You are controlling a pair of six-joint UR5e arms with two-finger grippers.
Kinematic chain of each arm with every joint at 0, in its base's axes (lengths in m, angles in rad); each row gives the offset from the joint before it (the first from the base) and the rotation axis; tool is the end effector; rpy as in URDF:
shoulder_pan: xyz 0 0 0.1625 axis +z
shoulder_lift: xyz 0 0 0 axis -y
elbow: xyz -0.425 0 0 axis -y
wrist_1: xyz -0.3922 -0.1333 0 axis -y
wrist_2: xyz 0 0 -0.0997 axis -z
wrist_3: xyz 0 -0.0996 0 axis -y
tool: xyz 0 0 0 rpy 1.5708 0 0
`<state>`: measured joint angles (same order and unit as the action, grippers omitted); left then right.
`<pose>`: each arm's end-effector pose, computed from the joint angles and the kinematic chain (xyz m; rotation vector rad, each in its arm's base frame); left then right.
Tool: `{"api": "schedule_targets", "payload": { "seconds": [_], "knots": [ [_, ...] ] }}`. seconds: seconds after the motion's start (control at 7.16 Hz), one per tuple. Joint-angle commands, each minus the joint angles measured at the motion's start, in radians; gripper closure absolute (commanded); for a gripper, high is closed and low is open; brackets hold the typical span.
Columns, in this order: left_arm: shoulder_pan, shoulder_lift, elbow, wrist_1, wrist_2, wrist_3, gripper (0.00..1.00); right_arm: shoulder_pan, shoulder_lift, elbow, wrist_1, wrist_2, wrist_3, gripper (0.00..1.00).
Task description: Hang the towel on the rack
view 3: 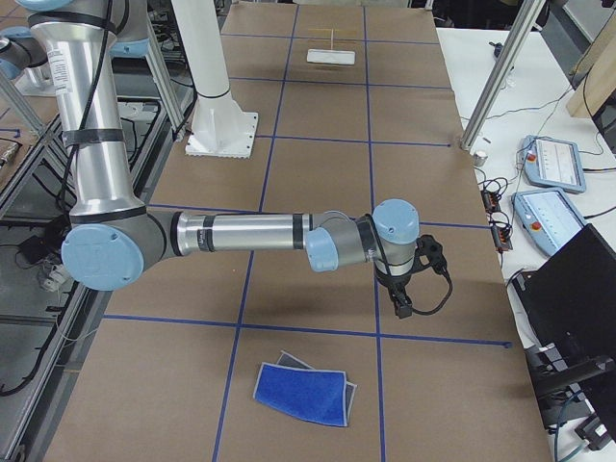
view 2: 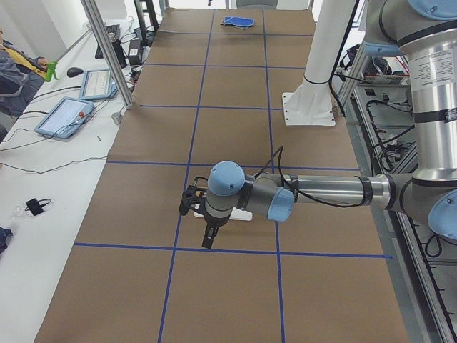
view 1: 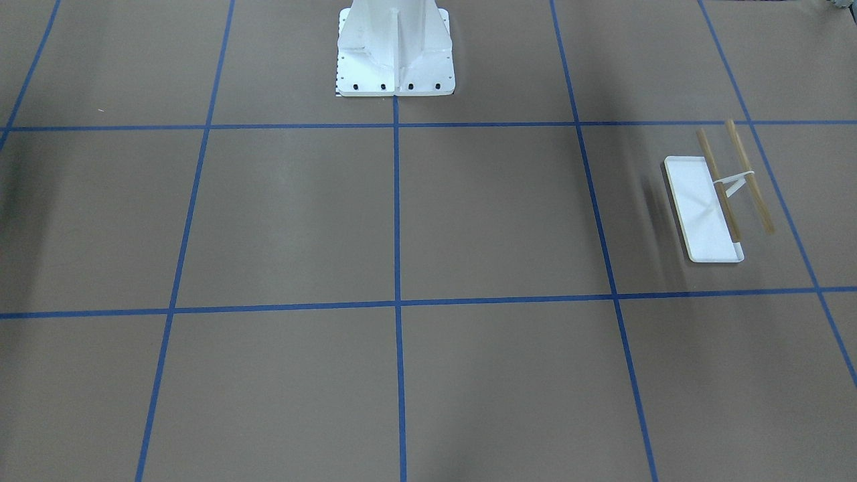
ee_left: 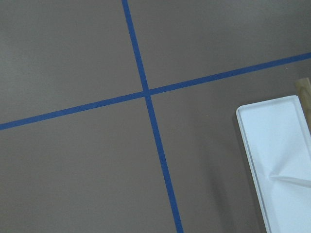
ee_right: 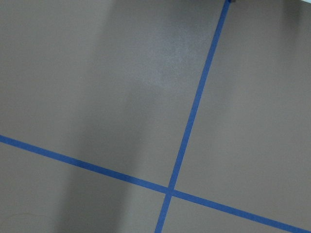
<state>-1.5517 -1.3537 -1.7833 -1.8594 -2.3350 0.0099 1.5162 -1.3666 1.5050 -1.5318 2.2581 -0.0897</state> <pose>-0.0564 -0.4177 0.6204 0.2666 0.7604 0.1359 0.0380 -0.5893 0.5827 0.1826 -0.6835 -0.1992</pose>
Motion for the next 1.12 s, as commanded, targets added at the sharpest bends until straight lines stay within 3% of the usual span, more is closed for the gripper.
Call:
{"api": "schedule_targets", "payload": {
  "seconds": [0.0,0.14,0.42,0.7,0.98],
  "knots": [
    [-0.002,-0.002,-0.004,0.005,-0.001,-0.001,0.02,0.019,0.041,0.064,-0.248,-0.002,-0.016,0.00],
    [-0.002,-0.001,-0.005,0.005,-0.004,-0.001,0.02,-0.004,-0.035,0.104,-0.246,-0.015,-0.013,0.00],
    [-0.002,-0.001,0.002,0.003,-0.004,0.001,0.02,-0.011,-0.083,0.151,-0.234,-0.002,-0.033,0.00],
    [-0.004,0.027,-0.004,-0.013,-0.007,0.008,0.02,-0.011,-0.190,0.259,-0.226,0.023,-0.030,0.00],
    [-0.001,0.025,-0.008,-0.007,-0.009,-0.004,0.02,-0.013,-0.207,0.232,-0.226,0.110,-0.019,0.00]
  ]
}}
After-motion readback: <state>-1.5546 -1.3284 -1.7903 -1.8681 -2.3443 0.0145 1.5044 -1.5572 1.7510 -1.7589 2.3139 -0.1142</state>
